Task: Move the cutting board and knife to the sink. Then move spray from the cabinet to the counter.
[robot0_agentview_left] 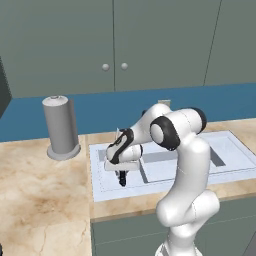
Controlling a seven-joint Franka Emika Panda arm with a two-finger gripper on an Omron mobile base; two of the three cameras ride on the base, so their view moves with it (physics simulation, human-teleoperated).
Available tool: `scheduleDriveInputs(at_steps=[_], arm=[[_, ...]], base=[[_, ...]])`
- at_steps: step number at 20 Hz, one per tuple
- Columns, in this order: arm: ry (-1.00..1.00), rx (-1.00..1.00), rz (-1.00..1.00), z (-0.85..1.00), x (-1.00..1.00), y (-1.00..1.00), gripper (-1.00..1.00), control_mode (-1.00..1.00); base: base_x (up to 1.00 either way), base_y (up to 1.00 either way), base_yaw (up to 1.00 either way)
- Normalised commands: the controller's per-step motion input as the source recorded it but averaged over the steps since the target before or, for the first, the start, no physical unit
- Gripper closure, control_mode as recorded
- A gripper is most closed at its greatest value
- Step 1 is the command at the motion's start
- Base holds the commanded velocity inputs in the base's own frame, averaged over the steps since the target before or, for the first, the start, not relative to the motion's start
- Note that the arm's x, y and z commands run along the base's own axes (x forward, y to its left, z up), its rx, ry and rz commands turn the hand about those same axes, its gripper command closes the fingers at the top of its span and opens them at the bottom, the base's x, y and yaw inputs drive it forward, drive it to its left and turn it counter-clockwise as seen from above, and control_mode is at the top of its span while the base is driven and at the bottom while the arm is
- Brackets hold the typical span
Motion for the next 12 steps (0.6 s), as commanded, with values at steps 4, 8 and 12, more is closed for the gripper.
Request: scheduleDriveInputs(at_steps=[4,8,12], arm=[[0.0,0.0,0.0,-0.22,0.36,0.1,1.0,-1.0],[0.0,0.0,0.0,-0.28,0.39,0.12,1.0,-1.0],[0.0,0.0,0.0,-0.27,0.38,0.13,1.0,-1.0]], base=[[0.0,0.0,0.0],[0.0,0.0,0.0],[0.0,0.0,0.0]])
